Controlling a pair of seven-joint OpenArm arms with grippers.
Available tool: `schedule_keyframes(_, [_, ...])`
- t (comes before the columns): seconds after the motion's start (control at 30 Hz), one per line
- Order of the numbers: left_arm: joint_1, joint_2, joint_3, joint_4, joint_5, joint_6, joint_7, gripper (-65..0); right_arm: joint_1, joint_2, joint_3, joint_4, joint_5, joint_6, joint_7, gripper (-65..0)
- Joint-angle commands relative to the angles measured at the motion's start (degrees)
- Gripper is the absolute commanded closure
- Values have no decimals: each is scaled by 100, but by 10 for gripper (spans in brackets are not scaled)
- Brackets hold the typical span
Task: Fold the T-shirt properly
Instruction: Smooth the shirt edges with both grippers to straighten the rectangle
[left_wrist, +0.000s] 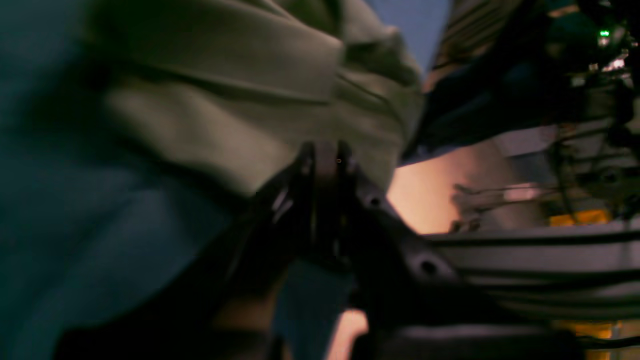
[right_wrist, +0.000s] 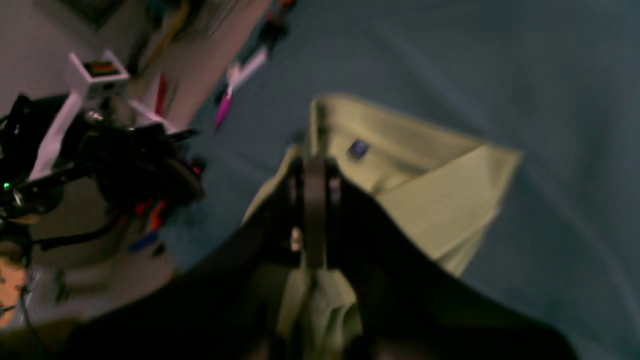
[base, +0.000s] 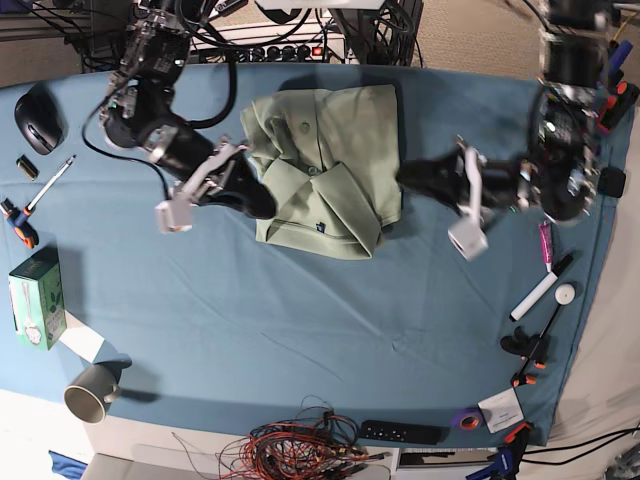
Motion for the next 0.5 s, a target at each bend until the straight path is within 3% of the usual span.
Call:
schedule_keyframes(0.0, [22, 44, -37, 83, -163, -6, -79, 0, 61, -2, 0, 85, 136, 12, 166, 0])
schedule_keyframes(0.27, [632, 859, -35, 83, -163, -6, -79, 0, 66, -76, 4, 28, -326, 12, 374, 0])
schedule_keyframes(0.47, [975, 1113, -33, 79, -163, -6, -79, 0, 227, -79, -11, -726, -461, 12, 516, 0])
